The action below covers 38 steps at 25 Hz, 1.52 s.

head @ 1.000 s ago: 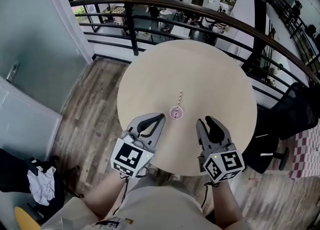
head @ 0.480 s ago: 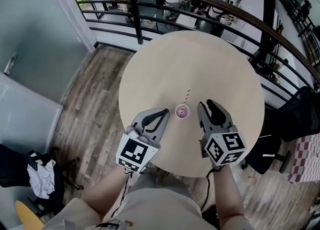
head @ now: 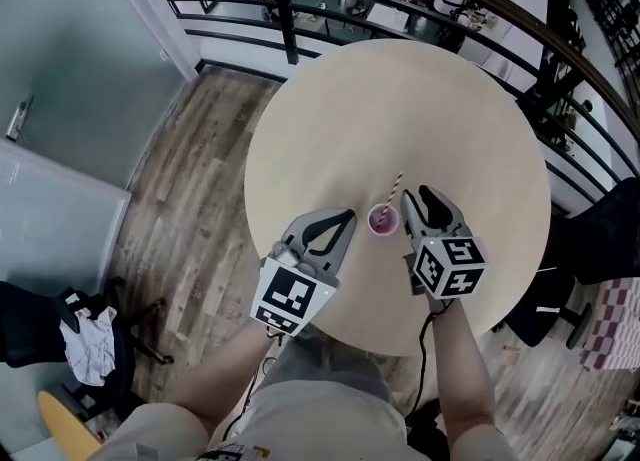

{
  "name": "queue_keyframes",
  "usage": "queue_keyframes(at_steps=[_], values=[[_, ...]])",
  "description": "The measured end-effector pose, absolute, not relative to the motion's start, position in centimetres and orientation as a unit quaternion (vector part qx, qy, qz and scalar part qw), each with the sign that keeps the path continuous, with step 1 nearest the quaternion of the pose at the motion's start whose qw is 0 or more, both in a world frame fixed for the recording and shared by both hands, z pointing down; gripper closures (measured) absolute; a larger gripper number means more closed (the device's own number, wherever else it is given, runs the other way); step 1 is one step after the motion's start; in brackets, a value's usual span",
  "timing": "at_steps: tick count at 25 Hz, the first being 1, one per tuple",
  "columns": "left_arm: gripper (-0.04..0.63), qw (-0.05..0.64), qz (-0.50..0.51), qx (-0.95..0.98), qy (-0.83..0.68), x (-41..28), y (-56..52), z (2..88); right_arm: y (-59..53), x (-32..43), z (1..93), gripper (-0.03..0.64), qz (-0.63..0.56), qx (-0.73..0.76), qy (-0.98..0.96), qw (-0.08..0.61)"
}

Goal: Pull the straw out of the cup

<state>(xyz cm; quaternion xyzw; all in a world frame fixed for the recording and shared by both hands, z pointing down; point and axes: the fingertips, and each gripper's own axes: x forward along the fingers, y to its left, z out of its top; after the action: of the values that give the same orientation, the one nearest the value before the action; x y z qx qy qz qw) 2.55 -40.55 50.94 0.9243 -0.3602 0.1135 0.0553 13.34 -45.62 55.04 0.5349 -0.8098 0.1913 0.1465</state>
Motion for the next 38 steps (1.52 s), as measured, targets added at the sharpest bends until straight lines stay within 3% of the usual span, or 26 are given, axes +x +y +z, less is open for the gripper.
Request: queue_keyframes(at_steps=[16,22,38], values=[[0.581,0.106,0.153,0.918,-0.351,4.6,-43.1,56.2,-50.2,14.0,64.8,0.494,0.245,0.522,-0.785,0.227],[0.581,0.115,0.166,0.913,-0.354,4.0,-42.5,57.1,-50.1,13.4,64.2,0.577,0.251,0.521,-0.792,0.198],[0.581,0.066,0.117,0.919,-0.371,3.3,-39.7,48.2,-46.3,12.5,51.6,0.584,0.187,0.521,-0.826,0.111]])
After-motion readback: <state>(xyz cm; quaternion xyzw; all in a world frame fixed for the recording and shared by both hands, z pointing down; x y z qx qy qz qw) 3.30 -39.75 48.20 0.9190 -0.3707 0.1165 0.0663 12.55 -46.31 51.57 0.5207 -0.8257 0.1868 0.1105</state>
